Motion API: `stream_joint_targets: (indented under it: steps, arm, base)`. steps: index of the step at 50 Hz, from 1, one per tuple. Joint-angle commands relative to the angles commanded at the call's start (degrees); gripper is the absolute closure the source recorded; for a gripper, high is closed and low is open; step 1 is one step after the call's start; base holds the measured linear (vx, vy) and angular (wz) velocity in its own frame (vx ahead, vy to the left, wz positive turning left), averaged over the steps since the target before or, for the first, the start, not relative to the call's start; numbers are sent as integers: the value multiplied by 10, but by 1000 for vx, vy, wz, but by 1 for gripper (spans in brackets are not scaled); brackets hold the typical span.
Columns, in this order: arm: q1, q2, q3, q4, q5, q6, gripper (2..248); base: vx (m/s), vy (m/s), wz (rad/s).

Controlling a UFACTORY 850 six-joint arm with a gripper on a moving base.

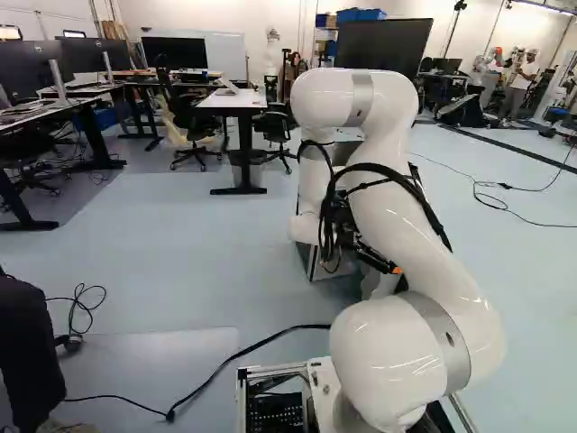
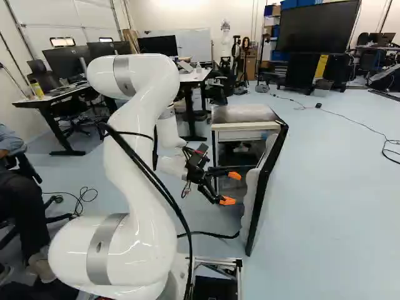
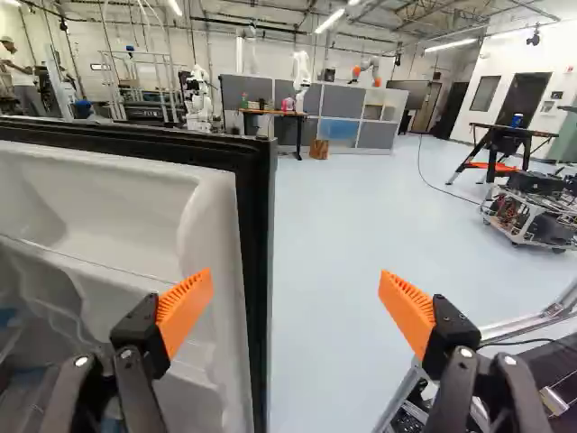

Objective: Open the fridge door

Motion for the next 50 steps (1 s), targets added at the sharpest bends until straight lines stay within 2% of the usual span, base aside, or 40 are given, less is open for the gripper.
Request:
stream_joint_targets:
  steps: [24, 37, 50]
  arm:
    - [18, -2, -26, 0, 20, 0, 3]
    - [13, -6, -56, 0, 28, 0, 3]
    - [-5, -13, -96, 0, 30, 0, 3]
  base:
    - [0, 0, 0]
    - [0, 0, 0]
    - [0, 0, 0]
